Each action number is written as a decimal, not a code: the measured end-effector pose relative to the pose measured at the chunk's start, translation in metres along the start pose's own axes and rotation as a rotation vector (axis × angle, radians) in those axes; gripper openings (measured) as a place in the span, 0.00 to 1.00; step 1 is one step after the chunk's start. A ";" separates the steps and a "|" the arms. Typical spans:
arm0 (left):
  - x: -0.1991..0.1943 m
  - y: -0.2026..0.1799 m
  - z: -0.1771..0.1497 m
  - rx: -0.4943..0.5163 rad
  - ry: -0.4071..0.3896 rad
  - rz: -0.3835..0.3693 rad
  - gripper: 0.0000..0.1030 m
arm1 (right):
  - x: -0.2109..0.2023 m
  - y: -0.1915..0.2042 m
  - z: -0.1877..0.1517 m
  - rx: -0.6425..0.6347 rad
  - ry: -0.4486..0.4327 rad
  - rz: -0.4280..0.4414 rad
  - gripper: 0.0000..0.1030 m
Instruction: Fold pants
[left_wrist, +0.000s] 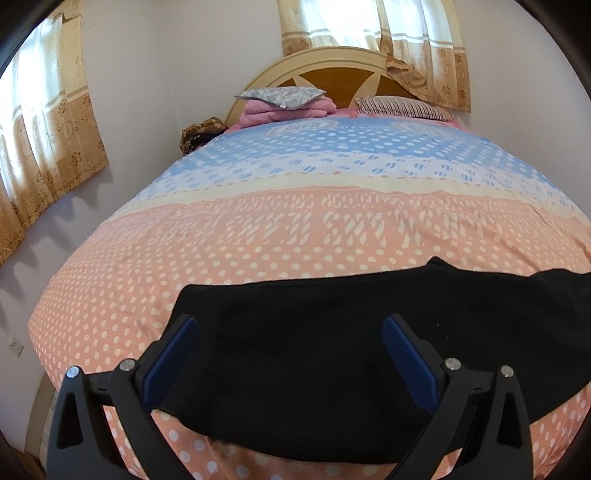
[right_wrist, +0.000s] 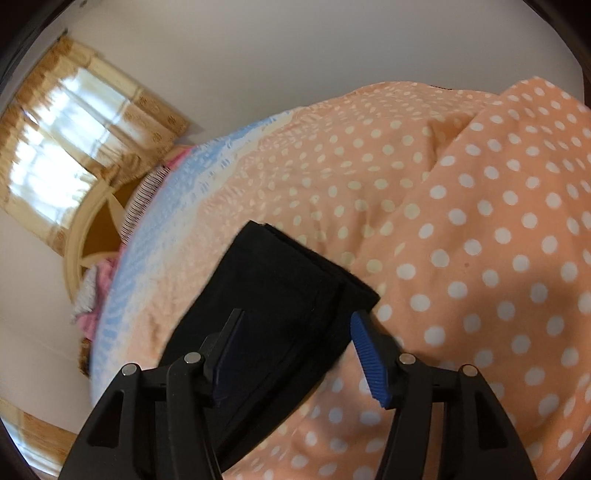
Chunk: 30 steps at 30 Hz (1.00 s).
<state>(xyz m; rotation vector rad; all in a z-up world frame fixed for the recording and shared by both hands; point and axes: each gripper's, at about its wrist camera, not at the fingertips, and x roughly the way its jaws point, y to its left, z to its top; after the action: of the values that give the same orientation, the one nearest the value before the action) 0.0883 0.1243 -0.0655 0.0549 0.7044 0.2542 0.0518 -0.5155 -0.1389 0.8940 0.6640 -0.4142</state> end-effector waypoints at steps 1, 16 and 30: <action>-0.001 0.000 0.000 0.005 -0.003 0.002 0.99 | 0.004 0.002 0.002 -0.007 0.002 -0.022 0.53; -0.004 -0.004 0.004 0.021 -0.013 -0.019 0.99 | -0.008 0.008 0.000 -0.092 -0.001 -0.083 0.10; -0.011 -0.011 0.007 0.072 -0.033 0.000 0.99 | -0.033 -0.003 0.022 -0.075 -0.135 -0.311 0.48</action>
<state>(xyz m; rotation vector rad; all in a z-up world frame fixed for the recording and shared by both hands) 0.0872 0.1111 -0.0551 0.1268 0.6806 0.2271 0.0334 -0.5329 -0.1080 0.6855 0.6917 -0.7172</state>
